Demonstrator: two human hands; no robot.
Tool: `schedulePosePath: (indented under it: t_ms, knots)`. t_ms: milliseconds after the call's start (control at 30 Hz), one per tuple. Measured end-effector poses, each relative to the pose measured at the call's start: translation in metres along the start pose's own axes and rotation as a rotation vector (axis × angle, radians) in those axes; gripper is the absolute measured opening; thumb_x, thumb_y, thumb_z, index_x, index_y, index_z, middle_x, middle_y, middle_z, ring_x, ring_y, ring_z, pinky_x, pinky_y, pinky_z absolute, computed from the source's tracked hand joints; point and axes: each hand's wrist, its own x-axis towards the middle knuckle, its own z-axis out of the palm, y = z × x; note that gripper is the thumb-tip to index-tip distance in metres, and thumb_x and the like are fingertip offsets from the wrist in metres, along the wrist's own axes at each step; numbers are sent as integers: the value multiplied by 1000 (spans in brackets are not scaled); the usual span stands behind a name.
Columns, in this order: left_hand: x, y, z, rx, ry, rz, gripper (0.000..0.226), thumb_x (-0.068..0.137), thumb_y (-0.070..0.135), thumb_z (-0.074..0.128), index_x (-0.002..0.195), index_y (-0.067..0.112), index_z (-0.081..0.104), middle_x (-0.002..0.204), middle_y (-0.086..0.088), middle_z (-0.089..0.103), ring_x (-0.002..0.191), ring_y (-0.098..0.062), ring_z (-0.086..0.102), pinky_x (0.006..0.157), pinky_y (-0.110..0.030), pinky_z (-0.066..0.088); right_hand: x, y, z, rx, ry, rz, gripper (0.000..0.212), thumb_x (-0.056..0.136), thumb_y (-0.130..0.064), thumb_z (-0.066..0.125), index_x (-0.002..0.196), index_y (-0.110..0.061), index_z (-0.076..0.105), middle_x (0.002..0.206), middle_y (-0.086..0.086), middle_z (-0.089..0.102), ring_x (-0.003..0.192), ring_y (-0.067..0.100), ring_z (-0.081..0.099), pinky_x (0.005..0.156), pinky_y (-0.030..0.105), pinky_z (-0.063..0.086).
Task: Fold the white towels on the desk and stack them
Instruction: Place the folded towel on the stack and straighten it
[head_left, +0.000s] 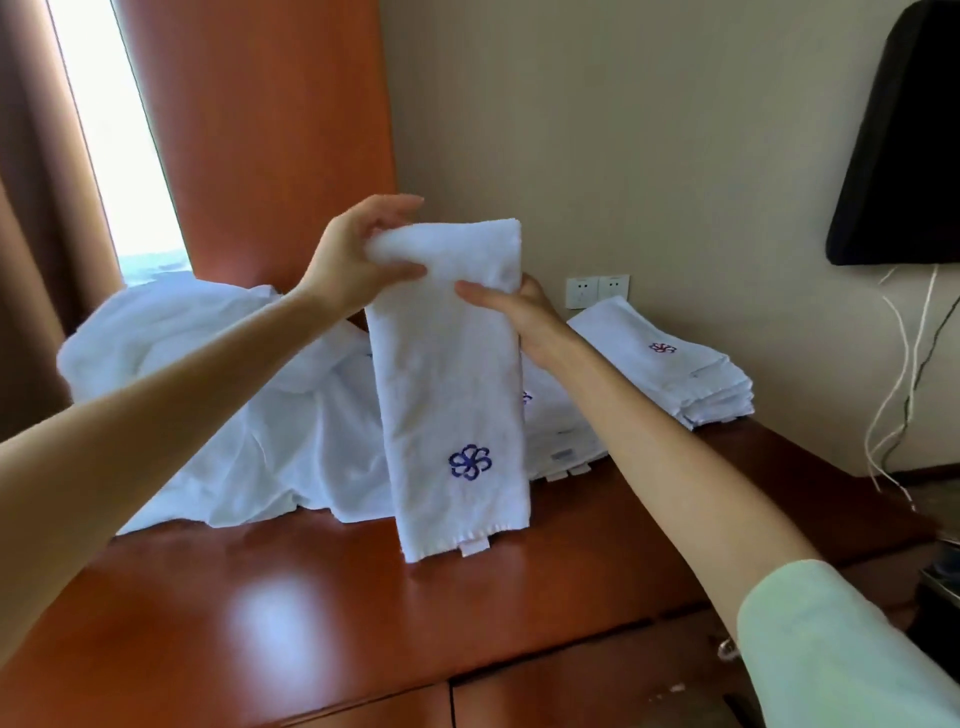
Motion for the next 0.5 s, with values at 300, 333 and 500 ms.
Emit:
schedulePosePath:
  t_ms: [300, 333, 500]
  knots:
    - [-83, -68, 131, -614, -323, -675, 52, 69, 37, 83, 114, 26, 60, 116, 0, 70, 92, -7, 70, 71, -22, 56, 57, -34, -35, 0, 72, 15, 30, 73, -11, 83, 100, -7, 71, 96, 8, 75, 89, 22, 73, 72, 28, 57]
    - [-94, -76, 147, -626, -373, -704, 50, 72, 33, 82, 116, 25, 60, 116, 1, 70, 96, -9, 69, 77, -26, 57, 65, -38, -39, -31, 59, 23, 29, 73, -11, 83, 98, -8, 71, 95, 7, 76, 89, 21, 73, 70, 27, 57]
    - [-94, -85, 187, -711, -329, -811, 38, 85, 33, 68, 117, 11, 64, 115, -4, 70, 103, -18, 67, 82, -27, 55, 117, -45, -64, -150, 51, 61, 31, 73, -10, 83, 100, -6, 70, 94, 5, 76, 89, 19, 73, 69, 26, 57]
